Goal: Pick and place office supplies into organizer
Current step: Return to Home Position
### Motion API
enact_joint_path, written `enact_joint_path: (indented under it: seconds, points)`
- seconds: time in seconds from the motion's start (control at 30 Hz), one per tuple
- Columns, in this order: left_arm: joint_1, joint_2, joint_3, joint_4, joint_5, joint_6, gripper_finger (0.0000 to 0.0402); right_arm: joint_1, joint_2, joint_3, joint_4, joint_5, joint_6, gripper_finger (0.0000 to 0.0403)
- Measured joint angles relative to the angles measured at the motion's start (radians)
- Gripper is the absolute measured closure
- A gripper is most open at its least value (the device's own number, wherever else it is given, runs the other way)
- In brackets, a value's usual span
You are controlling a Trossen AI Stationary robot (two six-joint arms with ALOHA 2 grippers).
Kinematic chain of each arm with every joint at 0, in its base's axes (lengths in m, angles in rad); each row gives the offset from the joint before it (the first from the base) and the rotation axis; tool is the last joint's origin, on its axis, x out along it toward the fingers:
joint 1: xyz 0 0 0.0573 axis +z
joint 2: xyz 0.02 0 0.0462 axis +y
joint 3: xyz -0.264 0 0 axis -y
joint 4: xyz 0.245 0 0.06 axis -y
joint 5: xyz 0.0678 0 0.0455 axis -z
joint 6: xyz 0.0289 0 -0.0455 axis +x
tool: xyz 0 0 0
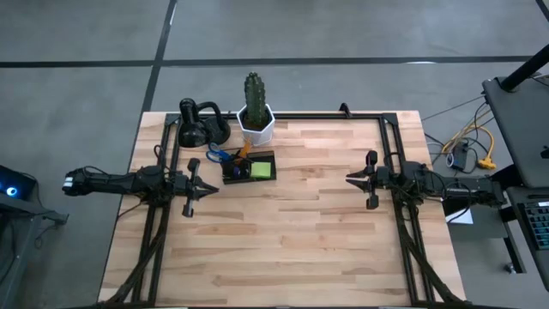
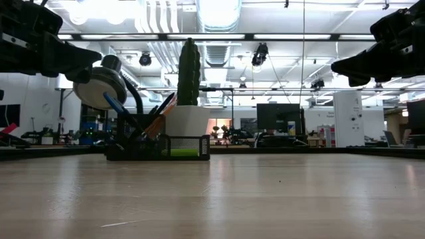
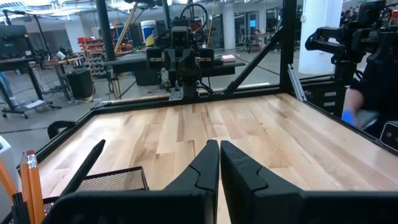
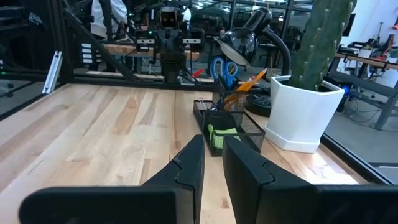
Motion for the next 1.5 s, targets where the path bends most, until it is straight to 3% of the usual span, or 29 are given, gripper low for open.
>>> enact_joint_path:
  seconds: [1.5]
  points:
    - [0.0,0.018,0.0,0.0,0.0,0.0,0.0402,0.0,0.0,0.0,0.0,-0.001,0.0,0.0355]
